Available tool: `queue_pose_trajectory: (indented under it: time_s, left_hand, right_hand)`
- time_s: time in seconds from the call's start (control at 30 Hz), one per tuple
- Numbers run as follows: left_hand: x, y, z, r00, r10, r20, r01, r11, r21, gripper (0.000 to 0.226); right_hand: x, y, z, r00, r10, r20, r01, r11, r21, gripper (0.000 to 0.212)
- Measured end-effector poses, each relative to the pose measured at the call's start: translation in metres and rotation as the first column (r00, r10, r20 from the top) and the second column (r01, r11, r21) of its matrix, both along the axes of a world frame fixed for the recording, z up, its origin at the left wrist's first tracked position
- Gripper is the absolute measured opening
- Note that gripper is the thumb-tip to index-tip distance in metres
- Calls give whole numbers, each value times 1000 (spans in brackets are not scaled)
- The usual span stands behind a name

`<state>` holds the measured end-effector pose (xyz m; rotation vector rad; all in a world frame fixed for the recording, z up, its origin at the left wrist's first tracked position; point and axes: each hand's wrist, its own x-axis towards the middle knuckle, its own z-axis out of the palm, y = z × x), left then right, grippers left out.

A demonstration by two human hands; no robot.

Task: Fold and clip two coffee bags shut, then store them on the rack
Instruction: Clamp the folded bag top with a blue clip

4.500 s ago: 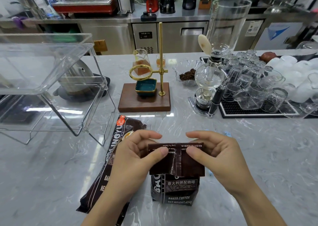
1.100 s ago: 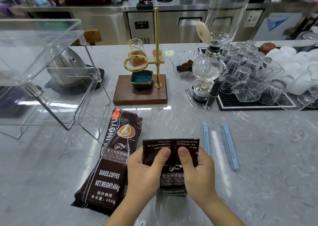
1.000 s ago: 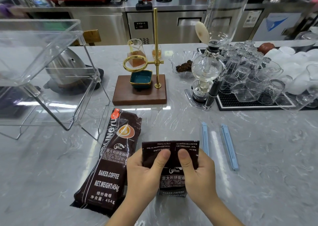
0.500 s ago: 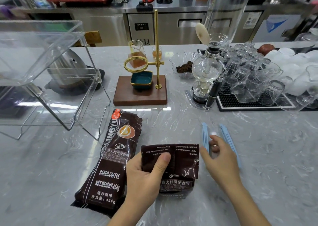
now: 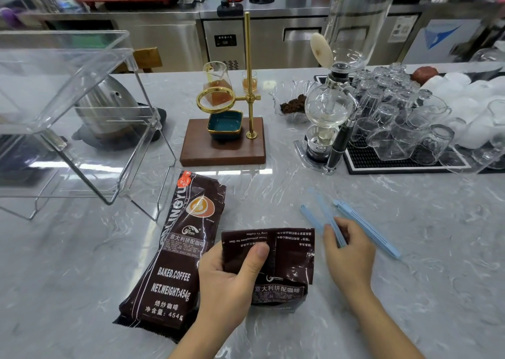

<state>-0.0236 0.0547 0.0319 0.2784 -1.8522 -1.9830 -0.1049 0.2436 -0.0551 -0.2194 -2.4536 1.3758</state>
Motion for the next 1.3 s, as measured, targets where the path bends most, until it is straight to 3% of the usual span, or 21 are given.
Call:
queue_pose_trajectory:
  time_s: [0.2,0.43,0.6,0.67,0.77,0.87,0.93,1.0,1.2,1.3]
  left_hand:
    - [0,-1,-2,1000,2,6,-2,1000,6,5]
    - [0,-1,-2,1000,-10,-8,10,1000,3,4]
    - [-1,-1,-4,1000,-13,-15,13,1000,9,4]
    - [-2,-1,-4,1000,-16,-17,16,1000,19,4]
    - [-2,-1,-6,1000,-15,-13,15,1000,27,5]
    - [-2,-2,-7,1000,-19,-24,19,1000,16,4]
    - [-3,-2,-6,999,-22,-28,22,1000,21,3]
    - [-3,-2,-6,999,-20,-33,21,1000,18,4]
    - [-2,-3,-4,999,-33,-34,35,999,32,14]
    - [-3,-2,-6,999,-21,-30,22,1000,21,4]
  right_hand:
    - [11,3,8,991,-62,-121,27,963,-268,34]
    - [20,-1,16,933,-207,-296,91,928,-361,16]
    - [24,-2,19,955,-174,-240,52,896,-442,8]
    - [23,-2,23,969,-180,-169,76,870,-487,17]
    - [20,0,37,980,-194,-40,116,727,-677,20]
    - [16,3,52,992,-120,34,83,433,-897,22]
    - [16,1,62,998,-18,59,62,222,-973,28]
    - [17,-3,71,995,93,44,37,68,-997,32]
    - [25,-15,87,952,296,-76,-49,-97,-994,23]
    - [28,-16,93,930,347,-124,-78,-143,-987,24]
